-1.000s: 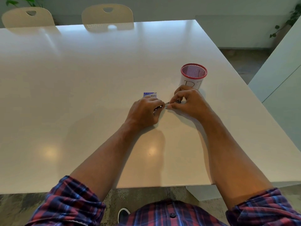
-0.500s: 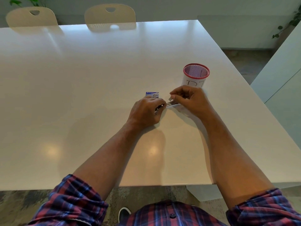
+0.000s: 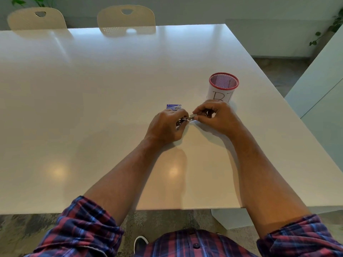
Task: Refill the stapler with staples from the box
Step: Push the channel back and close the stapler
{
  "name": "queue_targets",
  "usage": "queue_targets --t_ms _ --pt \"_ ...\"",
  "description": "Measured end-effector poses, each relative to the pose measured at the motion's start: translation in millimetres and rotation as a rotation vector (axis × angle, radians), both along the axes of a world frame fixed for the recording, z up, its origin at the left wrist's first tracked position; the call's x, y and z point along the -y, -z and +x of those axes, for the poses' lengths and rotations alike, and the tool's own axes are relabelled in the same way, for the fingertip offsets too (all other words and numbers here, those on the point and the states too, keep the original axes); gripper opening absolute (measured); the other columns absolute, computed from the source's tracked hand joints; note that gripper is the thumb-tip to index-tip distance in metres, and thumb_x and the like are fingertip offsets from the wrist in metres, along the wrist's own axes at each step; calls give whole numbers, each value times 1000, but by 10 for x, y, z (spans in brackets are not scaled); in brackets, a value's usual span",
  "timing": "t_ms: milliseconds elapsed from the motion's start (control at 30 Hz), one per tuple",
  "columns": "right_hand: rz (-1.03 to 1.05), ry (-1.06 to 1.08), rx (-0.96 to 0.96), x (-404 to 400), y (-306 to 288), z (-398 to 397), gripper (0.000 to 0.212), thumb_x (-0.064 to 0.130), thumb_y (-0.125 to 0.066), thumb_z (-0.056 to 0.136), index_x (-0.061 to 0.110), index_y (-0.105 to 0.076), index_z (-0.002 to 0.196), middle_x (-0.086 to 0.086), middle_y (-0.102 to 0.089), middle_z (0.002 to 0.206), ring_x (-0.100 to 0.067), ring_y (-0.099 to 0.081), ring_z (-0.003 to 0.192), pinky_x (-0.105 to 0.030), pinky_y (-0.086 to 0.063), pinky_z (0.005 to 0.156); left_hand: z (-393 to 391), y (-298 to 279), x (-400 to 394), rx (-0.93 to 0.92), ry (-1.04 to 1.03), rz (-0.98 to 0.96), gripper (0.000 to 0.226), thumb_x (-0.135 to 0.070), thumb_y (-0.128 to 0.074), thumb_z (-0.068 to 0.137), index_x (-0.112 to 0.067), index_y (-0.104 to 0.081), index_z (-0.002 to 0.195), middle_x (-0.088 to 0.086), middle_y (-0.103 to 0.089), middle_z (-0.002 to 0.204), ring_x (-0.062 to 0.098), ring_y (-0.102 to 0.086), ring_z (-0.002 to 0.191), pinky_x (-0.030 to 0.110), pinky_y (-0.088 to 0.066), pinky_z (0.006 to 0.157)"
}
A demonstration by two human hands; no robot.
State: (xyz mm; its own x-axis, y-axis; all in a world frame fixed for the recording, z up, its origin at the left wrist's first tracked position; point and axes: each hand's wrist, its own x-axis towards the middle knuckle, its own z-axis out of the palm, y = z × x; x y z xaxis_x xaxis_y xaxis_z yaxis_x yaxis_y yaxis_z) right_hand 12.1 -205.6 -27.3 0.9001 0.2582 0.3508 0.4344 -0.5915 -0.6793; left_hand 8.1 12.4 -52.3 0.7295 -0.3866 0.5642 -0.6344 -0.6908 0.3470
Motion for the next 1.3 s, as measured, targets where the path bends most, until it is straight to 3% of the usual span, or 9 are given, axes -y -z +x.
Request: queue_targets --t_ms 233,400,533,833,1100,1300 --pt "-31 33 -13 31 -24 -43 14 18 -78 86 18 -80 100 6 -75 91 -5 -64 84 -6 -45 71 -28 -16 -15 -7 19 -34 13 -21 -71 88 -14 -67 99 2 -72 84 18 -63 73 33 -55 63" --pt "-71 2 26 40 -44 -49 13 18 -81 85 15 -81 98 4 -71 92 -9 -62 86 -9 -46 71 -27 -11 -14 3 31 -31 15 -19 -71 87 -12 -65 99 5 -72 85 19 -64 72 32 -57 63" --pt "-122 -41 43 -5 -50 -43 13 18 -81 85 16 -81 98 6 -70 93 2 -61 86 -6 -44 75 -27 -7 -10 9 34 -28 17 -19 -71 86 -10 -63 98 6 -71 83 20 -63 70 34 -57 61" --pt "-173 -75 28 -70 -92 -45 13 16 -78 87 17 -82 100 7 -68 92 -6 -65 82 -7 -47 71 -54 -30 0 28 45 -2 17 -14 -69 84 -8 -61 98 7 -71 83 23 -65 70 31 -55 59" --pt "-306 -114 28 -83 -157 -44 15 17 -76 90 12 -79 103 1 -69 98 -7 -62 79 2 -42 72 -63 -27 13 19 30 17 19 -17 -68 85 -9 -59 100 6 -71 85 21 -64 71 27 -51 61" --pt "-326 -109 16 -76 -169 -59 18 22 -75 92 13 -80 106 1 -69 100 -10 -63 83 -6 -39 74 -64 -32 12 39 32 26 19 -15 -70 85 -9 -58 100 6 -71 85 18 -63 71 27 -53 62"
